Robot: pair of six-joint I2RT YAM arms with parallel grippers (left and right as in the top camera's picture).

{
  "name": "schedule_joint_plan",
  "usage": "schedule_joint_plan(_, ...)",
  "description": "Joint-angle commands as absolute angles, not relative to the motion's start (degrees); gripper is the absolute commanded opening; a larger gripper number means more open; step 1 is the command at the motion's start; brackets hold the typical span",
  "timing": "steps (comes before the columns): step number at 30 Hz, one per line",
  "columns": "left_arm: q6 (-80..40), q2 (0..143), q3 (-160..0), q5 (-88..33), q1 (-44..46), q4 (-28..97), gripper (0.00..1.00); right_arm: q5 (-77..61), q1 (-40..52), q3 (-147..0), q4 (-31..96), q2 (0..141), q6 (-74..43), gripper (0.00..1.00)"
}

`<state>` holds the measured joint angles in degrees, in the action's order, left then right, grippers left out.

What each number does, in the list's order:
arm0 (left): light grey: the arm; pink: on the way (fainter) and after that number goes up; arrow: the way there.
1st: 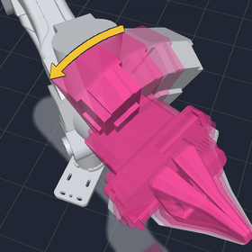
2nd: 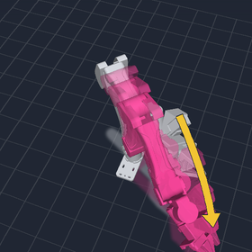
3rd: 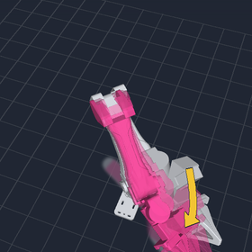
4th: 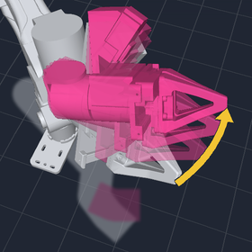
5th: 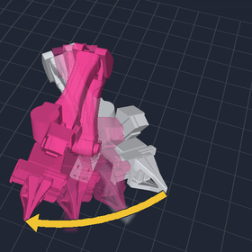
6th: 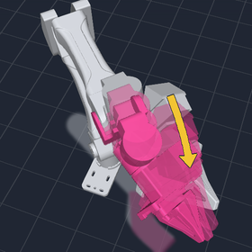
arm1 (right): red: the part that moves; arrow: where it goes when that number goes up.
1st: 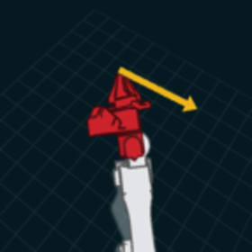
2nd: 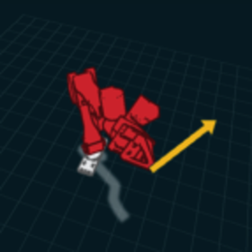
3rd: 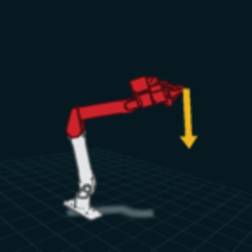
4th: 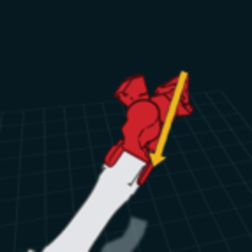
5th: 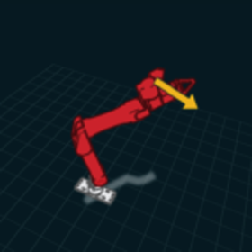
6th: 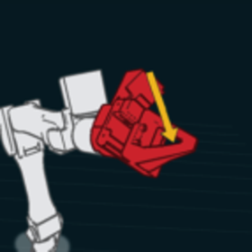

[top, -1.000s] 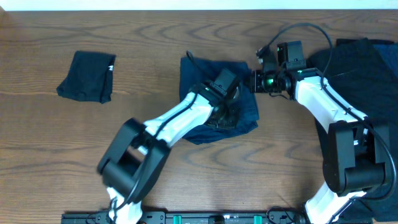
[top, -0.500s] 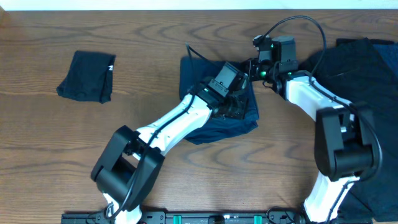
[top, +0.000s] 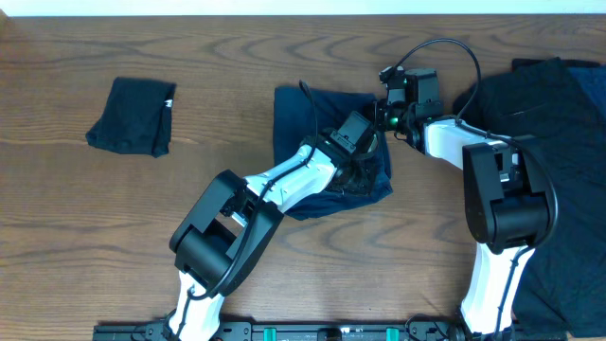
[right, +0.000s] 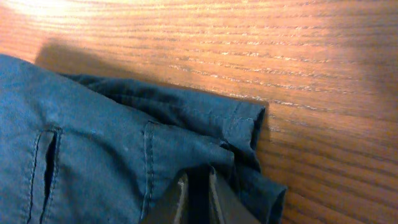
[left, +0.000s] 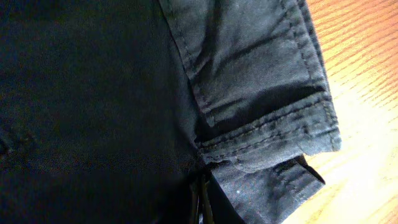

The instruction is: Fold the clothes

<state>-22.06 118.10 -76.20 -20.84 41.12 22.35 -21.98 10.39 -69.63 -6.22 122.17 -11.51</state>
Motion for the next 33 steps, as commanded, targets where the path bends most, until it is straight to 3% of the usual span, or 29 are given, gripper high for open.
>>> schedule_joint_plan(1,-21.7,117.9,-76.1,-20.2,41.0,23.4,0.06,-21.4,9.1,-69.7,-4.8,116.1,-11.1,0.18)
schedule_joint_plan(4,-21.7,115.5,-76.1,-20.2,40.8,24.0,0.07,-21.4,7.3,-69.7,-0.6,110.9,-11.1,0.25)
schedule_joint_plan(9,-21.7,109.8,-76.1,-20.1,40.8,26.2,0.07,-21.2,3.3,-69.7,10.0,103.0,-11.1,0.73)
schedule_joint_plan(11,-21.7,108.1,-76.1,-19.9,40.8,27.6,0.07,-21.2,1.6,-69.7,14.7,101.0,-11.1,0.99)
schedule_joint_plan(18,-24.3,107.5,-76.1,-19.4,40.6,36.1,0.07,-21.1,-1.5,-69.6,23.9,99.8,-11.1,0.99)
schedule_joint_plan(24,-26.9,108.3,-75.9,-10.0,40.6,42.0,0.07,-21.0,-1.5,-69.6,25.1,99.8,-11.1,0.99)
schedule_joint_plan(33,-30.1,108.5,-71.6,-9.3,40.6,41.0,0.07,-21.0,-1.5,-69.6,25.1,99.8,-11.1,0.99)
